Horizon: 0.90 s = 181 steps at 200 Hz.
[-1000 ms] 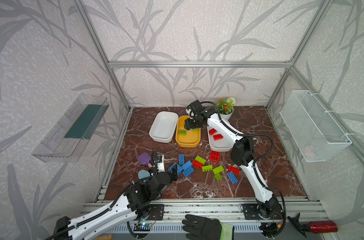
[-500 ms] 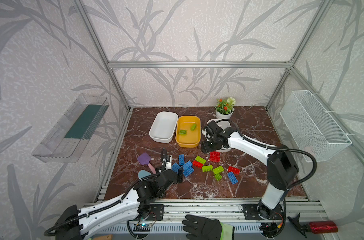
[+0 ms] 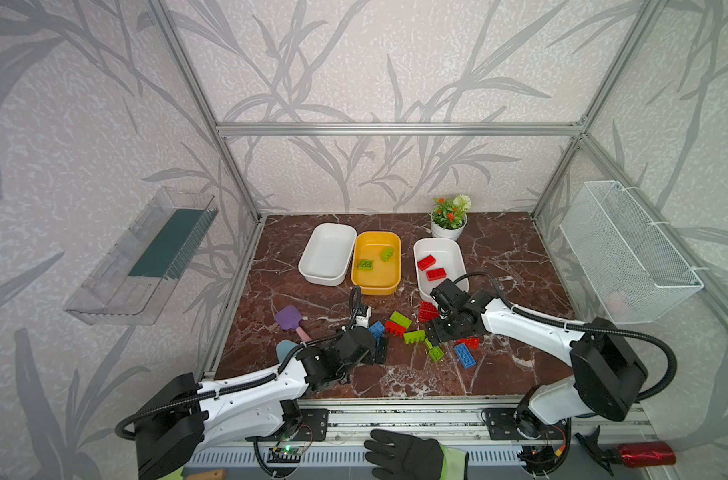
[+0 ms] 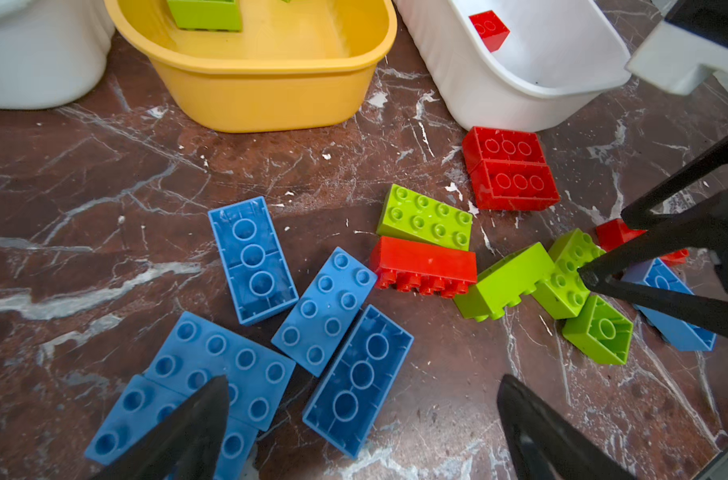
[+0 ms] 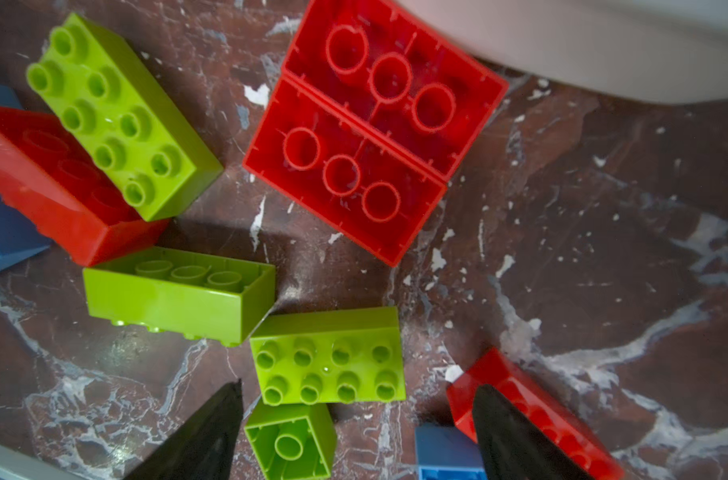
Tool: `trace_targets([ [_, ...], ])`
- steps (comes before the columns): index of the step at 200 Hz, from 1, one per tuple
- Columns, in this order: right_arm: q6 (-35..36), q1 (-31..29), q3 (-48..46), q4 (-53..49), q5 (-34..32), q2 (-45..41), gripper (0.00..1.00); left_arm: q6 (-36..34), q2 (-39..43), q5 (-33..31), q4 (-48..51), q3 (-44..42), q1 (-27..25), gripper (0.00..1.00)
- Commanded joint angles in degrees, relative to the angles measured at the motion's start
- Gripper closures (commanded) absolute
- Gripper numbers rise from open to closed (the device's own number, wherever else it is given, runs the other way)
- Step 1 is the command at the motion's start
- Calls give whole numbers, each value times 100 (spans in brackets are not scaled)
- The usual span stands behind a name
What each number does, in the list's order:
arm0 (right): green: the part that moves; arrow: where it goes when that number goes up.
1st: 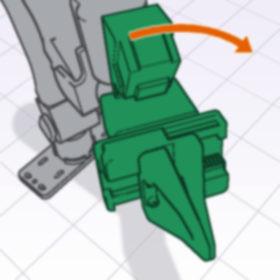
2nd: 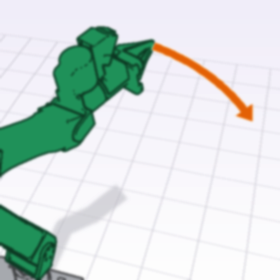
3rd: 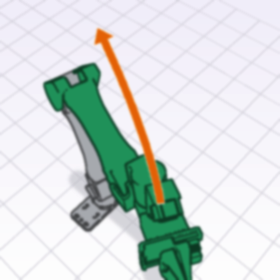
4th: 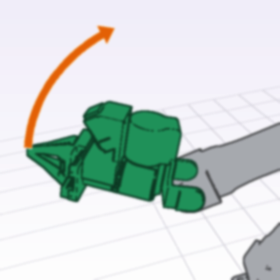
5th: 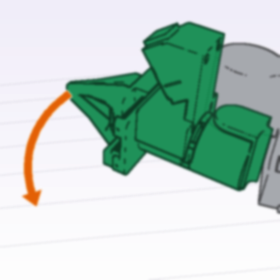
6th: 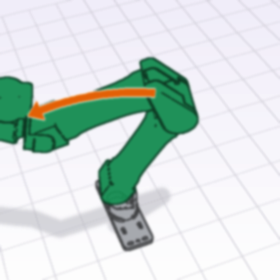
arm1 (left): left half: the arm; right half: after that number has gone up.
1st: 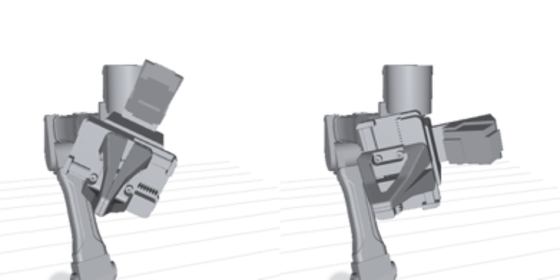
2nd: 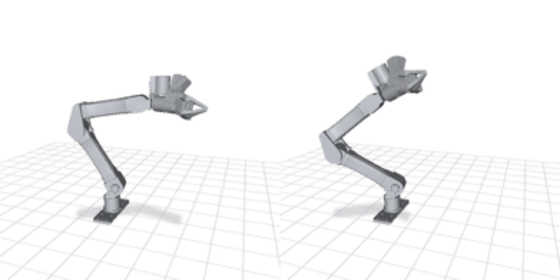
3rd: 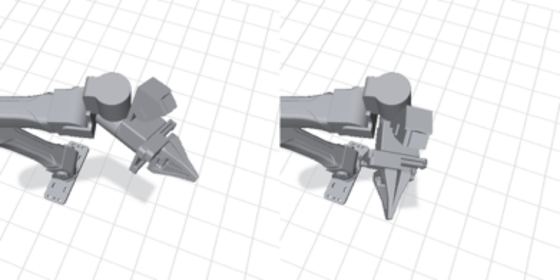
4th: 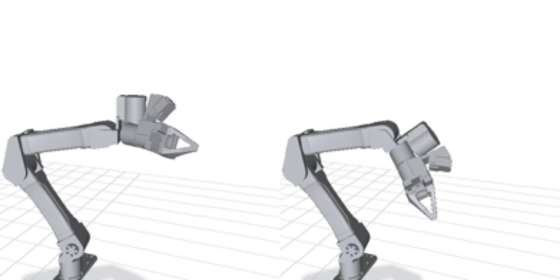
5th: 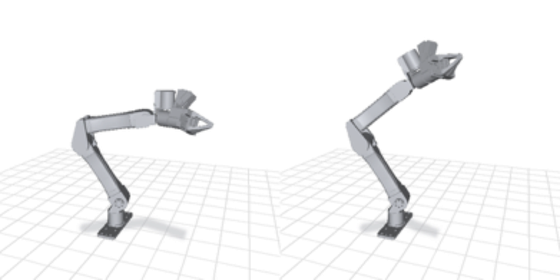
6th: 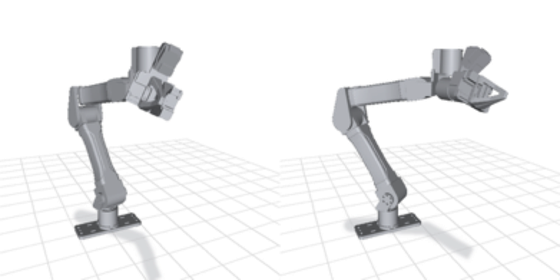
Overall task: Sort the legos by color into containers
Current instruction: 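Lower the right gripper back to the brick pile, then grasp a lime-green brick with the right gripper and drop it into the yellow tray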
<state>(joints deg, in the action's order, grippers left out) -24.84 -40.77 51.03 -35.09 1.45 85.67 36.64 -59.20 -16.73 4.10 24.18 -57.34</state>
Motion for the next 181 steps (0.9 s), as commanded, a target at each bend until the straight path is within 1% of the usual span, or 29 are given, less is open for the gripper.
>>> trace_targets([
  [1, -30, -104, 30, 185, -31, 29, 12, 58, 11, 40, -87, 139, -29, 1],
  [57, 85, -272, 162, 230, -4, 533, 12, 115, 249, -146, 56, 25, -40, 1],
  [88, 76, -321, 162, 293, -14, 685, 15, 133, 295, -190, 41, -27, -37, 1],
  [109, 76, -315, 204, 253, -69, 762, 20, 134, 278, -200, 27, -28, -38, 1],
  [135, 76, -313, 258, 131, -203, 784, 36, 124, 268, -199, 12, -49, -35, 1],
  [150, 76, -317, 305, 20, -295, 738, 42, 124, 290, -211, 12, -63, -39, 1],
  [165, 76, -317, 363, -132, -396, 631, 47, 134, 350, -223, 15, -102, -35, 1],
  [181, 100, -322, 431, -275, -467, 454, 48, 132, 438, -250, 31, -145, -35, 1],
])
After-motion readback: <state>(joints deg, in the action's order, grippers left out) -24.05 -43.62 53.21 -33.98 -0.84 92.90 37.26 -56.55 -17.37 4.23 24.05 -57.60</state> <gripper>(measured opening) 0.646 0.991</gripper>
